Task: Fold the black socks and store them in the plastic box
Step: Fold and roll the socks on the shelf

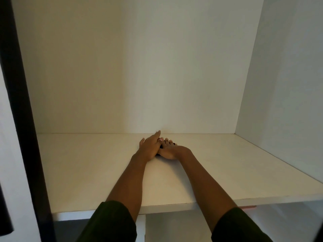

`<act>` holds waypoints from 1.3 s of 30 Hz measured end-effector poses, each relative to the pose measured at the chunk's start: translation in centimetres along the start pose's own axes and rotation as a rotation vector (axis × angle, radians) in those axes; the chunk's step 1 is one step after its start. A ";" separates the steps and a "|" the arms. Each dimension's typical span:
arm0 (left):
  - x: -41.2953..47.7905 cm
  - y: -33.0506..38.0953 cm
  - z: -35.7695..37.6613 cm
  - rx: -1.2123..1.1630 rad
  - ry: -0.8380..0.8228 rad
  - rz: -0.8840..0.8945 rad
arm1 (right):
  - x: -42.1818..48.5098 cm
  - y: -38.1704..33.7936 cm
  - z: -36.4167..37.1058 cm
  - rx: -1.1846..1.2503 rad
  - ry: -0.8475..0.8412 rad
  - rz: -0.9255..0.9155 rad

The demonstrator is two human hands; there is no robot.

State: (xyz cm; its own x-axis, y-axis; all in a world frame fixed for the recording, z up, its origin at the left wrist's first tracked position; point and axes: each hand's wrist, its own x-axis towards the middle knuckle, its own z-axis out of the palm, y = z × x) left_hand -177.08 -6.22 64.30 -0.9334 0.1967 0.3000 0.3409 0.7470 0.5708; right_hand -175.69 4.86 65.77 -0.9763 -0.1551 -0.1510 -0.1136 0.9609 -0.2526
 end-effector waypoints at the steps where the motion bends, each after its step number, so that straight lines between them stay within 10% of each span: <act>1: 0.1 -0.1 0.2 0.043 -0.112 -0.020 | 0.0 0.1 0.0 -0.007 -0.002 -0.009; 15: 1.2 -0.1 1.2 0.174 -0.190 -0.148 | -0.9 1.4 0.8 0.041 0.147 -0.130; 26: -2.9 8.7 0.1 0.273 -0.036 0.166 | -9.7 4.2 -0.4 0.021 0.994 -0.085; 32: -8.2 15.9 3.0 -0.128 -0.282 0.206 | -16.5 9.2 -0.4 0.028 1.216 -0.003; 39: -13.8 19.3 6.7 0.096 -0.376 0.332 | -25.5 16.4 5.3 0.165 1.423 0.092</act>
State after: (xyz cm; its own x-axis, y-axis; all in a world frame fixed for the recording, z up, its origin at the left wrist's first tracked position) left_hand -158.34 9.73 66.06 -0.7584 0.6349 0.1471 0.6303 0.6571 0.4135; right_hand -151.68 23.35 60.37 -0.3409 0.3571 0.8696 -0.1150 0.9022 -0.4156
